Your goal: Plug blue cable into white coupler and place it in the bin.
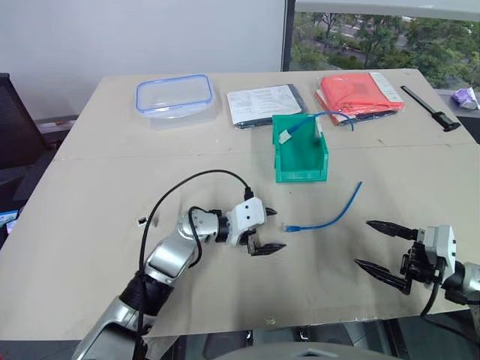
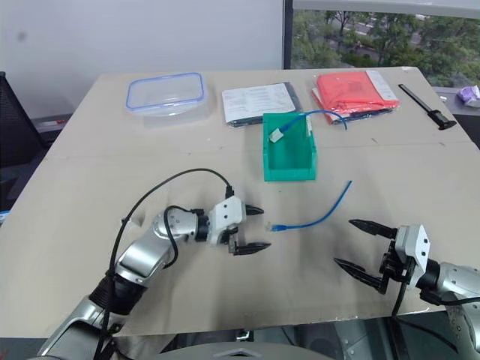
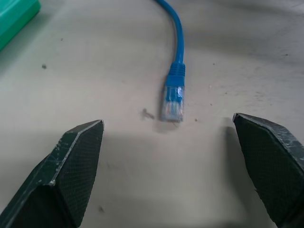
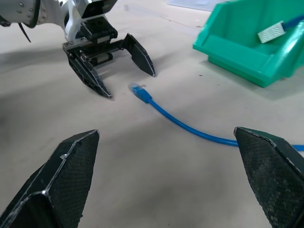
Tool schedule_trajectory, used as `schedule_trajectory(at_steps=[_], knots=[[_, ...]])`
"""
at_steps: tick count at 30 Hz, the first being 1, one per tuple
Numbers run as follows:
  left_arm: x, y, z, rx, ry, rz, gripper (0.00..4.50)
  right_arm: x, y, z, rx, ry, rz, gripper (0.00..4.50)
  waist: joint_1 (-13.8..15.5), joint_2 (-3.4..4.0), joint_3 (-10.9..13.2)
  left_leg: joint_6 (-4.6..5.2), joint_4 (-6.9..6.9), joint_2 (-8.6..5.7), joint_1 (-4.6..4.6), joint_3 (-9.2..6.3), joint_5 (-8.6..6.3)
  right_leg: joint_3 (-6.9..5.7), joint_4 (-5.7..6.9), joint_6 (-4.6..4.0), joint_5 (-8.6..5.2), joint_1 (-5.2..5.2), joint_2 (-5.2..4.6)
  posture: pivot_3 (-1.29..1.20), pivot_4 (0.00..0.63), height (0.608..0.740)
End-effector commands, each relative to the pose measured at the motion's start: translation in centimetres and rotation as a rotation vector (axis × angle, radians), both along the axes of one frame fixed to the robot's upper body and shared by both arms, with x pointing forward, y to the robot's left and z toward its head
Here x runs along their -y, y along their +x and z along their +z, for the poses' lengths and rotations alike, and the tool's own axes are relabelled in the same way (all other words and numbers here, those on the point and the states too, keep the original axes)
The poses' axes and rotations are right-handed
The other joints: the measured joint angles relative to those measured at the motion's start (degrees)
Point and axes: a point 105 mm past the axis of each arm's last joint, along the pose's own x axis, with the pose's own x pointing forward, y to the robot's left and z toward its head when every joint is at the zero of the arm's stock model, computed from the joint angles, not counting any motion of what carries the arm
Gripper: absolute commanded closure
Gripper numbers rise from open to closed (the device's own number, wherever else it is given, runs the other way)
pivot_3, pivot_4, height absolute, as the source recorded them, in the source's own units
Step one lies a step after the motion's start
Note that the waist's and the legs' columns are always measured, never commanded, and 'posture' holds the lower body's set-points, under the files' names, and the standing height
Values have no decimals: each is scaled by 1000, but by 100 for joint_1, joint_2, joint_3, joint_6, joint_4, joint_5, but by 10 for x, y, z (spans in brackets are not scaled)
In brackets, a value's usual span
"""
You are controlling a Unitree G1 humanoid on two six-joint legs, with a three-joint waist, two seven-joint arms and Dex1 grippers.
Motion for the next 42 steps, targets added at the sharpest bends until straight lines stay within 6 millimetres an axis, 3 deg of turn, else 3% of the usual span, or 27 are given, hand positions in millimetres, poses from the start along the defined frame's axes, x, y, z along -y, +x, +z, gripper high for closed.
schedule_trajectory(at_steps=[1,11,14,16,22,26,33,38,42], knots=[[4,2,-4,9,15,-43,37,0,1,12,62,-9,-18,0,0,0,0,0,5,0,0,1,0,2,0,0,0,1,-1,0,150,740],[18,-3,-11,-1,32,-153,37,-2,-2,15,71,-15,-58,0,6,-3,1,0,28,0,-5,-6,0,-2,3,0,1,11,-4,0,150,740],[19,-5,-14,3,41,-172,761,-2,-1,16,62,-4,-82,0,8,-3,1,0,31,0,-4,-10,0,-5,5,0,1,13,-4,0,150,740],[18,-6,-17,4,53,-181,1878,-3,-2,15,46,-10,-74,0,6,-3,1,0,31,1,-4,-11,0,-6,6,0,1,13,-4,0,150,740],[16,-8,-19,-3,52,-178,4462,-6,-4,11,24,-11,-58,0,3,-3,1,0,32,2,-4,-12,0,-7,6,1,1,14,-3,0,150,740],[16,-8,-16,-36,4,-142,4462,-12,-3,17,-37,94,-88,0,2,-3,1,0,32,9,-4,-14,0,-8,7,0,1,14,-3,0,150,740],[38,-15,29,-386,-337,-26,4462,-38,-24,6,-405,248,-102,0,-1,-8,5,0,40,28,-18,-31,0,-25,10,0,0,12,-6,0,150,740],[46,-35,59,-628,-505,-83,4462,-48,-15,21,-443,428,-120,0,-28,-12,7,0,62,33,-20,-35,-1,-28,14,1,1,16,-3,0,150,740],[50,-36,65,-726,-560,-74,4462,-54,-7,30,-467,532,-116,0,-15,-12,7,0,69,31,-19,-39,-1,-30,18,1,1,18,1,0,150,740]])
